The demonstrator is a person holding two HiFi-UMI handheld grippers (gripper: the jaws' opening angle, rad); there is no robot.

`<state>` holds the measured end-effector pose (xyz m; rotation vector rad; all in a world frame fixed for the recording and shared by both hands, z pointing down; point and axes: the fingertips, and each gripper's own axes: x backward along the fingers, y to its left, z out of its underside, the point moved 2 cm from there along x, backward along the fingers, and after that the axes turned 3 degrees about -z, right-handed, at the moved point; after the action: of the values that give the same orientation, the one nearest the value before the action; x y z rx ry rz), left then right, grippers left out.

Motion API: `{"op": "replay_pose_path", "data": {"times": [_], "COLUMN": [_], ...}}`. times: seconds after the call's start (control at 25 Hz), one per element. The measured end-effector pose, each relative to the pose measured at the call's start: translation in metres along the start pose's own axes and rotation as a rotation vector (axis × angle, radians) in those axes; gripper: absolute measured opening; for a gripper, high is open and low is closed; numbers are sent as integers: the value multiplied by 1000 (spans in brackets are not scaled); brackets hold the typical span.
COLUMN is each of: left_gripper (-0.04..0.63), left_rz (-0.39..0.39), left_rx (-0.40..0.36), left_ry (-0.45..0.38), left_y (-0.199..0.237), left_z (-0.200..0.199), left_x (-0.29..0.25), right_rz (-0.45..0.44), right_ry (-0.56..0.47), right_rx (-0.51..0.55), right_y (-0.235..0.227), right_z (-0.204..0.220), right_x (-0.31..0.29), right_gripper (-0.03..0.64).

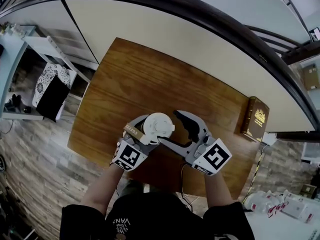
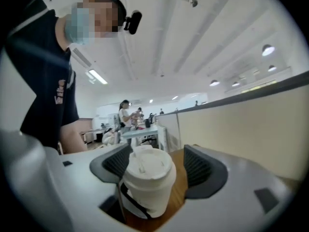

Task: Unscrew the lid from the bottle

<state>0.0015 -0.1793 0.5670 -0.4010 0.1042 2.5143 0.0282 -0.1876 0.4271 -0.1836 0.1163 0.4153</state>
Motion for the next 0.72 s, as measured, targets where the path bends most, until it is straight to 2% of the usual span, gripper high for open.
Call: {"op": "replay_pose_path", "data": {"times": [0.12, 0.28, 0.44, 0.72], "left_gripper": [393, 393, 394, 394], "left_rz": [-36, -54, -60, -45], "left_rx": [-7, -28, -38, -58], "left_ry": [10, 21, 23, 18], "left_y": [-1, -4, -6, -8], "left_z": [1, -1, -1, -1], "left_x": [-3, -6, -7, -9], "right_rz": [146, 240, 251, 201], "right_ry": [-49, -34, 9, 40], "right_rx": [-57, -60, -36, 21], "right_y": [2, 6, 6, 7], "right_z": [2, 9, 16, 20], "right_x": [3, 4, 5, 4], "right_gripper": [316, 325, 325, 325]}}
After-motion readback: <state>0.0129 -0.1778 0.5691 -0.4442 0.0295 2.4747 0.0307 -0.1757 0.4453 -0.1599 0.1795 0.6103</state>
